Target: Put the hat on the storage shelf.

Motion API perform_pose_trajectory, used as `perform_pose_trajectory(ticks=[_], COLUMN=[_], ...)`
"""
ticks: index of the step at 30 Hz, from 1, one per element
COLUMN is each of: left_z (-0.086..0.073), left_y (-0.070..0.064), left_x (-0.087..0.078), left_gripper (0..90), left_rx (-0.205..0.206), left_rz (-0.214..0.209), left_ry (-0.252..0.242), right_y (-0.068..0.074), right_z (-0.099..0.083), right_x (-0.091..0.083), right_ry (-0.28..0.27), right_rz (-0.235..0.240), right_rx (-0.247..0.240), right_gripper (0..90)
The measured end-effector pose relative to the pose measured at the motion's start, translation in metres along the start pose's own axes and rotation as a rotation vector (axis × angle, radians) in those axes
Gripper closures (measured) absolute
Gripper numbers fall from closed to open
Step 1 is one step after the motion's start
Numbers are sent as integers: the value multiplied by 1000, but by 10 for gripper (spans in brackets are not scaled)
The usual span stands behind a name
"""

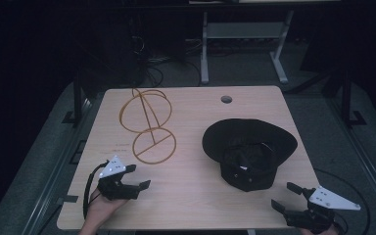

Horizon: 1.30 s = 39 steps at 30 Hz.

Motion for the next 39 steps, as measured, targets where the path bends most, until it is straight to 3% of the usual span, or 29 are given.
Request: perform_pose_trajectory(ticks=[6, 12, 16, 20, 29, 39], left_z=[2, 3, 9, 18, 38, 71], left_y=[-2, -9, -16, -24, -38, -58], left_x=[1, 2, 3, 7, 10, 14], left_gripper=[180, 180, 180, 179, 195, 200], left_rx=[12, 56, 69, 115, 157, 235], left_rz=[4, -22, -39, -58, -121, -180], left_ry=[7, 30, 15, 27, 20, 17], right_y=[-2, 1, 5, 3, 2, 1], right_z=[-1, 2, 3, 2, 1, 1], right_x=[1, -1, 0, -1, 0, 1], right_ry=[2, -6, -3, -6, 0, 0], right_rz=[4, -3, -5, -2, 0, 9], right_rx=[7, 11, -3, 2, 16, 23], right_gripper=[145, 144, 144, 144, 141, 139])
Point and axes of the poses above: each handheld gripper's, and its own axes: x roughly forward along the jaws, z roughly out of its top, y roughly to its left, the point moved 1 cm from there along x, roughly forward along the jaws, and after that the axes turned 7 degrees about y, right-handed, at the moved point
